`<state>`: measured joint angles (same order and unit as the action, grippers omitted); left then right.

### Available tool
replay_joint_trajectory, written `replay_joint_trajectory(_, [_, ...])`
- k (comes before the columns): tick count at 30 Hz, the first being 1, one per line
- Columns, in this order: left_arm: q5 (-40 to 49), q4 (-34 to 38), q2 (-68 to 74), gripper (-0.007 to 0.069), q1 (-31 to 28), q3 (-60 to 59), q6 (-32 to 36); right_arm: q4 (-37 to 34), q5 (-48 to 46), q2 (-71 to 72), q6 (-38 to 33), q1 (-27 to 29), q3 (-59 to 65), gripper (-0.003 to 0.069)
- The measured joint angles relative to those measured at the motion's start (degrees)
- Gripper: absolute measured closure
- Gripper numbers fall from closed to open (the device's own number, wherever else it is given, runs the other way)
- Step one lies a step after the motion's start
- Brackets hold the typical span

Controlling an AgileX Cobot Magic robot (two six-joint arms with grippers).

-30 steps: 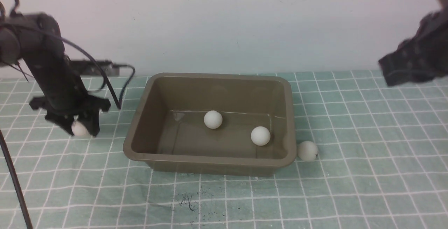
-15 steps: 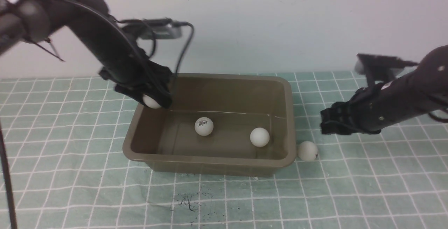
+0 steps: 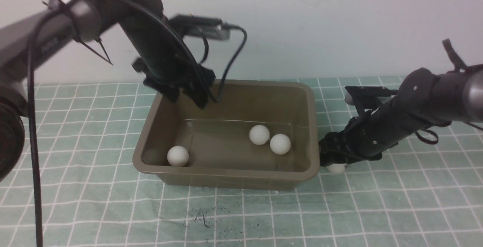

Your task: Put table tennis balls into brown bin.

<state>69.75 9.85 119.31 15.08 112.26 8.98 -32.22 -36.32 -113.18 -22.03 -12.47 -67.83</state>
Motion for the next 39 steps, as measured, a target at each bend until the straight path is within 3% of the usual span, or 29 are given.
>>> replay_joint_trajectory(3, [0.5,-6.2,-4.6,0.0527,-1.5,2.5,-1.4,2.0,-3.0,1.4,1.1,1.9,-0.1,0.0298])
replay_joint_trajectory(6, [0.8,-8.9,-10.0,0.0606,-3.6,2.1,-3.5,1.0,-6.9,6.4,1.4,4.5,-0.1,0.0298])
replay_joint_trajectory(12, [1.2,-9.9,-21.5,0.0629,-7.2,-4.2,-6.0,-7.2,-7.0,19.7,-1.1,4.9,-0.6,0.0298])
replay_joint_trajectory(20, [-2.8,-6.6,-36.4,0.0629,-7.2,-26.4,-6.5,-7.7,-4.3,17.1,-5.2,-6.7,-8.1,0.0291])
replay_joint_trajectory(25, [-9.1,-4.3,-46.1,0.0629,-7.2,-40.3,-6.5,-3.7,-6.4,12.0,-3.6,-8.9,-15.0,0.0116])
replay_joint_trajectory(29, [-12.0,-4.1,-51.9,0.0629,-7.2,-47.2,-6.5,3.8,-13.1,13.3,1.8,-8.9,-19.9,0.0087])
replay_joint_trajectory(32, [-14.7,-4.0,-56.0,0.0629,-7.2,-51.5,-6.6,12.4,-18.8,17.9,8.9,-8.5,-21.4,0.0231])
replay_joint_trajectory(35, [-17.5,-4.0,-59.9,0.0629,-7.2,-54.6,-7.0,22.8,-24.1,26.9,17.9,-8.1,-21.6,0.0508])
replay_joint_trajectory(37, [-18.8,-4.0,-61.8,0.0629,-7.2,-55.7,-7.4,26.4,-24.8,32.1,21.4,-8.1,-20.8,0.0601])
replay_joint_trajectory(39, [-20.8,-4.0,-63.9,0.0629,-7.2,-56.8,-7.9,29.3,-23.1,38.7,24.0,-8.1,-17.7,0.0643])
